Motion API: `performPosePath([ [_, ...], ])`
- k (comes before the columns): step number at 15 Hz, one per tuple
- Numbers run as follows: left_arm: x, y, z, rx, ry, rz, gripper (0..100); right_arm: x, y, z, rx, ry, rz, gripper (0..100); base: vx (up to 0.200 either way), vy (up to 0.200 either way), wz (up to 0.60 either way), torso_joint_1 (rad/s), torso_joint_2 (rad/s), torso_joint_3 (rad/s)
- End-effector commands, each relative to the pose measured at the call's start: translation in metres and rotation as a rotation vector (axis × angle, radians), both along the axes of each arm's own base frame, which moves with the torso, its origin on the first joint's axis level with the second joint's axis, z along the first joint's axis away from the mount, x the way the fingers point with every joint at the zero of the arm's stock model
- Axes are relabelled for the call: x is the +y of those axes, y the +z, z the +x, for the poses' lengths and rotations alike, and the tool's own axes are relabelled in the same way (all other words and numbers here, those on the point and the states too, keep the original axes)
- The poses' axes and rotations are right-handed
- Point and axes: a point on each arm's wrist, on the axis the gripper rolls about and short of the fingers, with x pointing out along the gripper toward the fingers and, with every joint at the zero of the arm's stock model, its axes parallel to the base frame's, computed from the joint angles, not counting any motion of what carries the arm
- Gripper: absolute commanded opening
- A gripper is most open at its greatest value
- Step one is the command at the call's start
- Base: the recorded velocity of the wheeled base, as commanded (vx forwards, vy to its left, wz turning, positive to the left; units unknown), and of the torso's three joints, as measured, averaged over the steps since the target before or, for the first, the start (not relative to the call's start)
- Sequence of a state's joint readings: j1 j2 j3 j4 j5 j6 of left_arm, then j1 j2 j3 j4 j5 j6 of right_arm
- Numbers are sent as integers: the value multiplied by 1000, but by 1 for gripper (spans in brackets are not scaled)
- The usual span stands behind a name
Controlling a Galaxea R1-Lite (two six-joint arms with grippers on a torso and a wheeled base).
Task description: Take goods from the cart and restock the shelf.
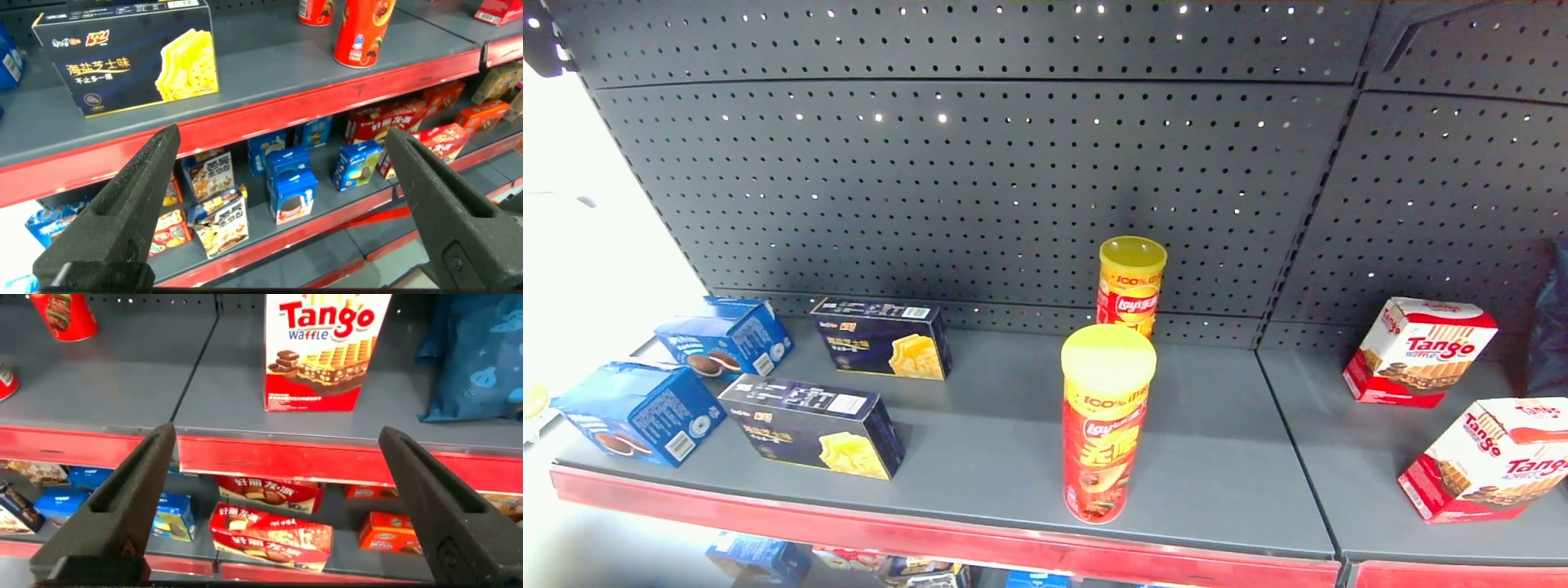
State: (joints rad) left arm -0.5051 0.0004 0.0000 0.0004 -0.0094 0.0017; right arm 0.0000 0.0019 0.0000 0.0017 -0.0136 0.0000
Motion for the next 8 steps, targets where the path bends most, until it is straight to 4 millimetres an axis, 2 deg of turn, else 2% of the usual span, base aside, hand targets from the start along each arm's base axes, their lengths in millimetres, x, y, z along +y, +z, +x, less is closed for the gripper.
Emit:
performPosePath([
  [1,0,0,0,1,-1,0,100,0,0,0,-2,0,0,100,0,0,0,0,0,0],
  [7,0,0,0,-12,-30,32,100,0,0,0,-2,0,0,100,0,0,0,0,0,0],
  [8,1,11,-3,-69,-41,46,100,0,0,0,-2,0,0,100,0,0,0,0,0,0],
])
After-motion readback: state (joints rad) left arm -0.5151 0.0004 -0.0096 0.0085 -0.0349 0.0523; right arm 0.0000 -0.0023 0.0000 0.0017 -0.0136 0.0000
